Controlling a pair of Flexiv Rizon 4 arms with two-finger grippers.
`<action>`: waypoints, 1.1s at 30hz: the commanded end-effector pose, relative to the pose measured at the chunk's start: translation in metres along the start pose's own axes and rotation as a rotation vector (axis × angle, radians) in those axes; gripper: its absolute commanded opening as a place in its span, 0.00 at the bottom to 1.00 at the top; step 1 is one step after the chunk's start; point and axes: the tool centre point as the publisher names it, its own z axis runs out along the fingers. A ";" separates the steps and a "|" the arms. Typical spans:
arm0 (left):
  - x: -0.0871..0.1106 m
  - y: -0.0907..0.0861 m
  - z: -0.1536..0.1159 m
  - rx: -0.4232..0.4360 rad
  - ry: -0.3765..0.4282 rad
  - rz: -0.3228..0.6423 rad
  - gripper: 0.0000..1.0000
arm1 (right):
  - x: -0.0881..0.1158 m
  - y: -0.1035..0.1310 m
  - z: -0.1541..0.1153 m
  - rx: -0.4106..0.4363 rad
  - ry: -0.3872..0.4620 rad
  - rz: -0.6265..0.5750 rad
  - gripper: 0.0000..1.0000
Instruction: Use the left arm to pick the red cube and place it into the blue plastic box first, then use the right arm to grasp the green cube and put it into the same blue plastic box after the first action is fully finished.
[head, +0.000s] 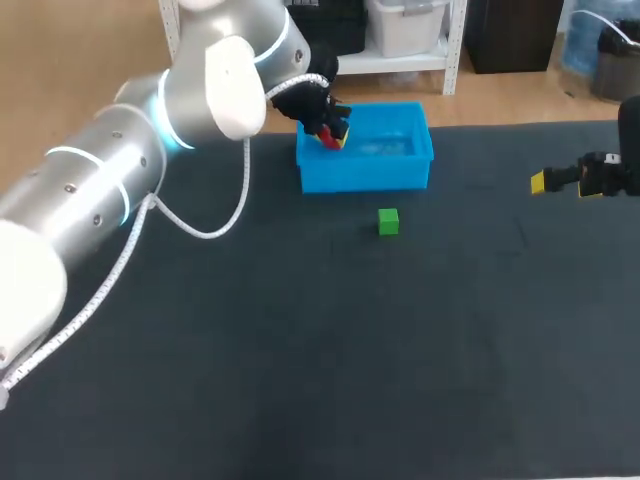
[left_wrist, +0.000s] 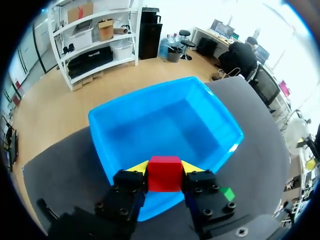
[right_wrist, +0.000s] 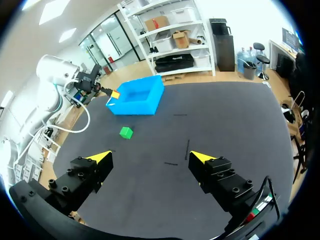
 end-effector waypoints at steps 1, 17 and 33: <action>-0.013 0.006 0.011 0.005 0.173 -0.010 0.00 | 0.000 0.000 0.000 0.000 0.001 -0.001 1.00; -0.017 0.005 0.018 -0.013 0.225 0.000 0.84 | 0.000 0.000 0.000 0.000 0.001 -0.001 1.00; -0.029 -0.013 -0.026 -0.011 0.123 0.072 1.00 | 0.000 0.000 0.000 0.000 0.001 -0.001 1.00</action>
